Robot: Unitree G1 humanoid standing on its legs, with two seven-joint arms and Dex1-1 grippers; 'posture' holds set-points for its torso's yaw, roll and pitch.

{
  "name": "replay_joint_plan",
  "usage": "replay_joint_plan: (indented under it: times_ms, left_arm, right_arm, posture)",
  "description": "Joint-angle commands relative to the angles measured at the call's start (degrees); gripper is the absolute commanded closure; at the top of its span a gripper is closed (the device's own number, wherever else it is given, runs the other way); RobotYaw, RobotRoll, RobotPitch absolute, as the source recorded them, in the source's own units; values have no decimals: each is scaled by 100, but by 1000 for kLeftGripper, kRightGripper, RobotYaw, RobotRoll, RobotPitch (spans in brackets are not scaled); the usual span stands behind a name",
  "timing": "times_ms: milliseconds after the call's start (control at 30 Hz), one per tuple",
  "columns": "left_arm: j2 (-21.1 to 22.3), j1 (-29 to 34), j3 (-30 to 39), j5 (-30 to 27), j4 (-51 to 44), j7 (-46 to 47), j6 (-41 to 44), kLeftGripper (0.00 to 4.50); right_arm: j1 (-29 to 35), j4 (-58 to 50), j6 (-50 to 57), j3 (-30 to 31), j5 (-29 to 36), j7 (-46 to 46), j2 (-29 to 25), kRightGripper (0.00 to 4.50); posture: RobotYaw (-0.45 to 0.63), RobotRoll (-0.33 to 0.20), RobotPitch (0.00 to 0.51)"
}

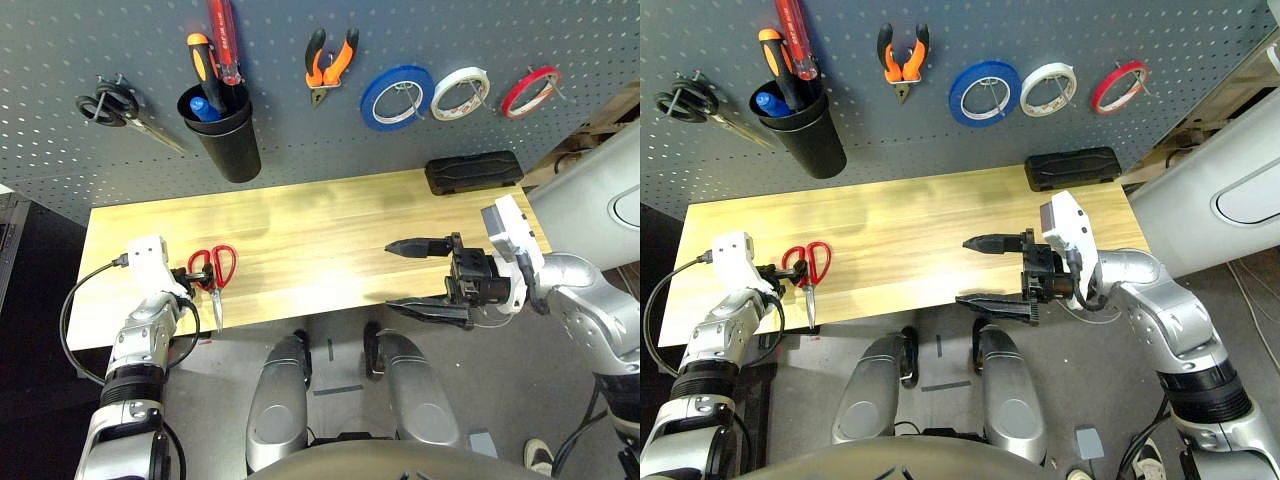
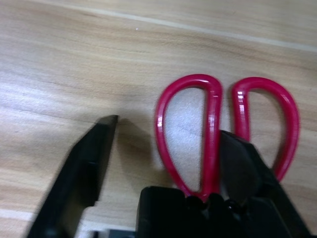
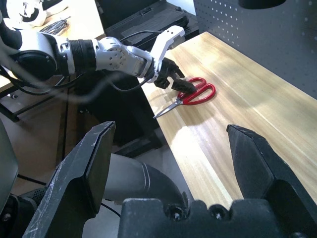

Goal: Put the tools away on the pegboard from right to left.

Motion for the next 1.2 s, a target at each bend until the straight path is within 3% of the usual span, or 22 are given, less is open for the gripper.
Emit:
replay_joint_plan:
  times_ms: [33,100,400,833,1200]
  left_arm:
    - [-107,119,83,42,155,10,20,1735]
    - [-126,132,116,22,125,-23,21,2389]
    - [-145,184,203,-38,-229,-43,99,2397]
    - [-22,693,897,-698,-3085,-24,1399,2397]
    - [-135,1098,1723,-1300,-5133,276,2222,2397]
  right_arm:
    - [-3,-4,20,-50,69,9,-45,0]
    - [-53,42,0,-31,60,1,-11,0]
    - [-82,149,-86,-9,-11,10,32,0]
    - [-385,953,-637,147,-300,252,246,0]
    - [-1412,2382,-1286,179,-449,991,644,0]
  posture:
    - [-81,0,318]
    - [-78,0,317]
    - [-69,0,297]
    - [61,0,227]
    - [221,0,138]
